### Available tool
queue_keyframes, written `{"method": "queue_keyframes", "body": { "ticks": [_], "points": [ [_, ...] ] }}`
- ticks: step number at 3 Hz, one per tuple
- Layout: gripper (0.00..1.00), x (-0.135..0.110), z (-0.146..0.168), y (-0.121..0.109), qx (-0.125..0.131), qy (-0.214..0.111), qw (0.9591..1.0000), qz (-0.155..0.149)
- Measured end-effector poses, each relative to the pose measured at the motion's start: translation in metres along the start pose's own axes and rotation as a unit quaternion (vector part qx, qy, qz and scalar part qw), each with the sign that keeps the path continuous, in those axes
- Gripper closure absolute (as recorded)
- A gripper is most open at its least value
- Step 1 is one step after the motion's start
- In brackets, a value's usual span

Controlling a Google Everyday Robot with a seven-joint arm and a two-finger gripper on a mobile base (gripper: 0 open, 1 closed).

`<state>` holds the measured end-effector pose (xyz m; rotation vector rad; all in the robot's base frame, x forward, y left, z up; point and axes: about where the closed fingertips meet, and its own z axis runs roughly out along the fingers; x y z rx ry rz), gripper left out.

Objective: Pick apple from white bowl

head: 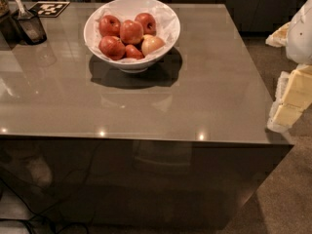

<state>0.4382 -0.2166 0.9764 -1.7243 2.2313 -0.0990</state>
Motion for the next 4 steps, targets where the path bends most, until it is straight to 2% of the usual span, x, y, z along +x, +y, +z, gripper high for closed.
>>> {"method": "queue_keyframes", "body": {
  "ticks": [2,4],
  "points": [
    [0.0,-0.005,-0.004,-0.005,-0.001,-0.005,1.0,-0.005],
    [0.0,-0.044,-0.001,-0.026,-0.017,0.008,0.9987,-0.048]
  ]
}}
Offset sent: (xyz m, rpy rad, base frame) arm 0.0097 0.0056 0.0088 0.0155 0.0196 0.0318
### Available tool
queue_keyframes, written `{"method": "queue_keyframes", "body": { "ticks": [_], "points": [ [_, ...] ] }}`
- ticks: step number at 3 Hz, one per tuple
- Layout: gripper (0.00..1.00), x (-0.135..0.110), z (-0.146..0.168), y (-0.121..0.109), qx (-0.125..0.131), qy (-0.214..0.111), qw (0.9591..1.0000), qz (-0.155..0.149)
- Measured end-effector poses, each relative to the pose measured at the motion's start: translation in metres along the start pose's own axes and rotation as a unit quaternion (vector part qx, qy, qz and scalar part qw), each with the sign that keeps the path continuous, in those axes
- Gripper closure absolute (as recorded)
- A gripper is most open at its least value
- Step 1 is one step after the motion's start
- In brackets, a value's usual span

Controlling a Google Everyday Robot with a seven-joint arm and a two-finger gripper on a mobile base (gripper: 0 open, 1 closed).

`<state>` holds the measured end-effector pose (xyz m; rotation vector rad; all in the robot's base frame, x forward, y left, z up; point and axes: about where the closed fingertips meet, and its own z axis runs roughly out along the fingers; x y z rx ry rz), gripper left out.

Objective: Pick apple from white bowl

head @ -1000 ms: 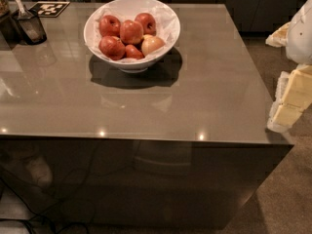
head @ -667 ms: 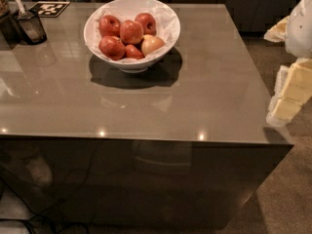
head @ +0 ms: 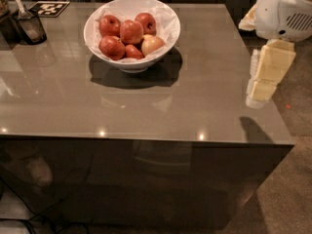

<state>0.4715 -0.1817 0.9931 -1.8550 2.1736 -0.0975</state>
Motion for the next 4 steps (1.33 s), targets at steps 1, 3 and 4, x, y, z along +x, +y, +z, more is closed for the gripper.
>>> {"method": "queue_keyframes", "body": {
  "ticks": [1,3,4],
  "points": [
    [0.0,-0.003,-0.001,-0.003,0.01,-0.006,0.9999,0.0],
    [0.0,-0.074,-0.017,-0.062,0.037,-0.072,0.996,-0.038],
    [0.0,-0.123,-0.023,-0.109,0.05,-0.084,0.9928,-0.07]
  ]
}}
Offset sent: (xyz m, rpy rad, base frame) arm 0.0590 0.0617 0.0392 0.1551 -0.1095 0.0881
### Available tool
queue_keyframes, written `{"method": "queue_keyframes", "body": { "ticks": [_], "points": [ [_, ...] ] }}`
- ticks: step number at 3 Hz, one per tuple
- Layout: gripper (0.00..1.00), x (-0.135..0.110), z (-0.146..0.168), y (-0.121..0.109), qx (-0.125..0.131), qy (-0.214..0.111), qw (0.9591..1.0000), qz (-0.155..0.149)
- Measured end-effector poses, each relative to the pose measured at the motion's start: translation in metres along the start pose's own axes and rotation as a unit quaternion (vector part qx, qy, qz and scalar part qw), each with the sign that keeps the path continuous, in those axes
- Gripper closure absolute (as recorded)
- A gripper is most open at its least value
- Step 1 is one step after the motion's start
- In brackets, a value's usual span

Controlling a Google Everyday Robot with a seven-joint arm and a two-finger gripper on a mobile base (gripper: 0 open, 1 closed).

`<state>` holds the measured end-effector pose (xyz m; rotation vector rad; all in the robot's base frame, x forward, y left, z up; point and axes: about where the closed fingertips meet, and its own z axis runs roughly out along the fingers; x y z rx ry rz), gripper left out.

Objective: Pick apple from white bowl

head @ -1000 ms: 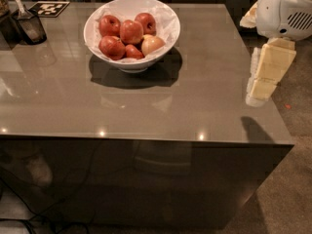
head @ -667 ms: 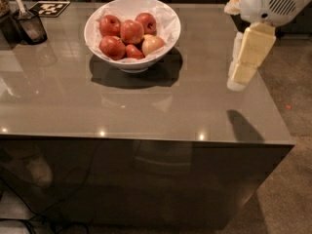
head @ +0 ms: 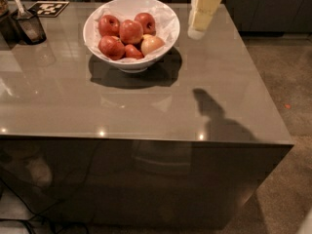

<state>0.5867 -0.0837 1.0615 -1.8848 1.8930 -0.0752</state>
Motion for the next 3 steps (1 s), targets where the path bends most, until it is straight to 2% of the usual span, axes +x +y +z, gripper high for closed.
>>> {"method": "queue_keyframes", "body": {
  "ticks": [1,2,3],
  "points": [
    [0.0,-0.012,-0.014,-0.011,0.029,-0.02,0.9994,-0.002],
    [0.0,-0.019,-0.009,-0.019,0.037,-0.028,0.9989,-0.005],
    [0.0,-0.038,0.008,-0.046,0.041,-0.044,0.9981,-0.015]
  ]
}}
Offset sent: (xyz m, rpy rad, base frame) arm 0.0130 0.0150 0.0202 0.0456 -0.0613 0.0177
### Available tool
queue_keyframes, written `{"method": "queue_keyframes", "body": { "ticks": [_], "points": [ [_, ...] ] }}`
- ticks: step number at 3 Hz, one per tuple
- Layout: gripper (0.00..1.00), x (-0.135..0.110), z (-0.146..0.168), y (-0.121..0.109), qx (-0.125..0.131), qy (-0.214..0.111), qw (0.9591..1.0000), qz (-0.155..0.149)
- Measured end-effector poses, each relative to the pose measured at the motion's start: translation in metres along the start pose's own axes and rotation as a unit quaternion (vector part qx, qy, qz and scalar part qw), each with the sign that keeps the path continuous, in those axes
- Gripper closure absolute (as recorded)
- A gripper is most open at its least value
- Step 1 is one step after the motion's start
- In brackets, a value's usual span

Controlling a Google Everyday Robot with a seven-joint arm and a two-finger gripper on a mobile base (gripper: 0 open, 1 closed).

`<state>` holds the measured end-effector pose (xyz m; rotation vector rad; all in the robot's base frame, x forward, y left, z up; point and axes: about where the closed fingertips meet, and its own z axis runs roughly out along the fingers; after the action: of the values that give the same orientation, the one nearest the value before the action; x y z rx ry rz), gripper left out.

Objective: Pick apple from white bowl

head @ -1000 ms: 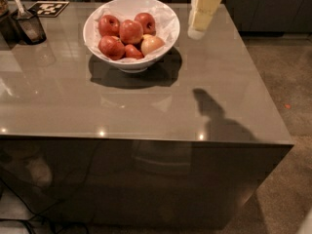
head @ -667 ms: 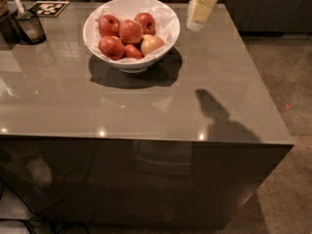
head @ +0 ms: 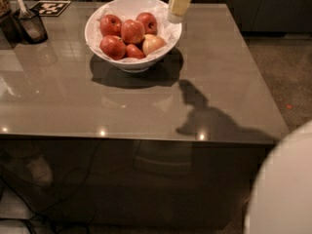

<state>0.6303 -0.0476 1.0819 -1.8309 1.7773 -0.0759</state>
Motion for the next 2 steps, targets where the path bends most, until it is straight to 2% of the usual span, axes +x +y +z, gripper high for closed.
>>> {"method": "queue_keyframes", "body": {
  "ticks": [1,2],
  "points": [
    [0.0,-0.0143,0.0326,-0.0484,0.013,-0.019,0.9997,0.005],
    [0.0,-0.0193,0.0329,-0.0574,0.029,-0.028,0.9992,0.004]
  ]
}}
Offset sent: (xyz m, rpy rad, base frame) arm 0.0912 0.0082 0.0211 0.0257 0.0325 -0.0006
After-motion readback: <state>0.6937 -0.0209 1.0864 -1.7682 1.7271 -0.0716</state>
